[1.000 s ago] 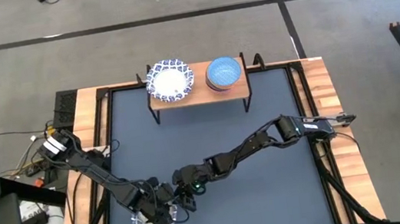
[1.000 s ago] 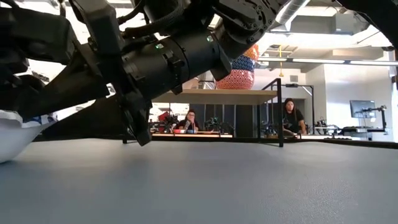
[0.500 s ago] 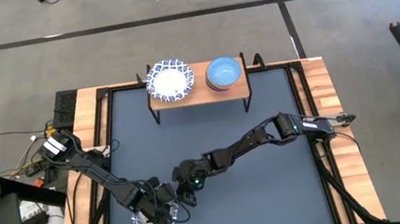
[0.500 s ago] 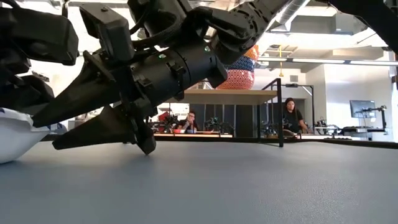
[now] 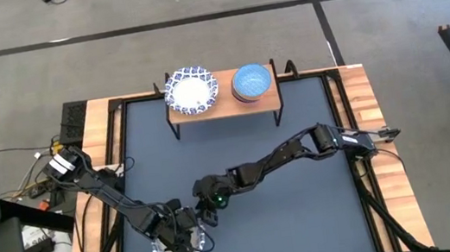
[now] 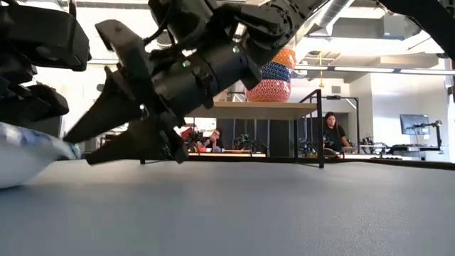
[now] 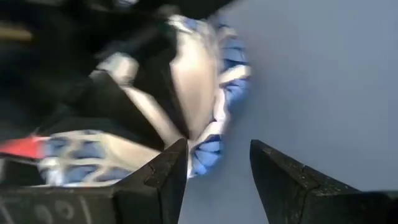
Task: Place and stack bowls onto a shelf
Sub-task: Stack the white patterned bowl on top of the white patterned bowl on the shelf
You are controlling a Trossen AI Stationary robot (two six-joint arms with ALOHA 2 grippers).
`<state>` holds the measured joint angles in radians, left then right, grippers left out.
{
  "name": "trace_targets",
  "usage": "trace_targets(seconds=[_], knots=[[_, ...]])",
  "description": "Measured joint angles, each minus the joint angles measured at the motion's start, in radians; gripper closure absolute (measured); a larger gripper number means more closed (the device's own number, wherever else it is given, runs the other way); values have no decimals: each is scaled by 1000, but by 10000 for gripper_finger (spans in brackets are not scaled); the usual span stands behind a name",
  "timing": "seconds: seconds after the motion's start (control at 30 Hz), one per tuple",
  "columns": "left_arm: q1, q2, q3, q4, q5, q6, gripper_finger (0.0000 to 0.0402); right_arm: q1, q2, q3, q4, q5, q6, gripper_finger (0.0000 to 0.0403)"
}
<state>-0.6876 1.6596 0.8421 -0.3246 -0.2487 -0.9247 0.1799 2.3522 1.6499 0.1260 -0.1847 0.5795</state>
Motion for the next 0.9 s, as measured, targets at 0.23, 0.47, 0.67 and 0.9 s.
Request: trace_targets(seconds=[0.23, 0.47, 0.67, 0.9], knots=[[13, 0, 0, -1, -61, 75, 311, 5, 7, -1, 17, 7, 6, 203], [30, 0, 0, 2, -79, 105, 311, 19, 9, -1, 8, 19, -39, 245], [30, -25, 0, 0, -114, 75, 311, -3, 9, -1, -35, 16, -122, 366], [-21, -239, 0, -131, -380, 75, 311, -79, -83, -2, -178, 28, -244, 366]])
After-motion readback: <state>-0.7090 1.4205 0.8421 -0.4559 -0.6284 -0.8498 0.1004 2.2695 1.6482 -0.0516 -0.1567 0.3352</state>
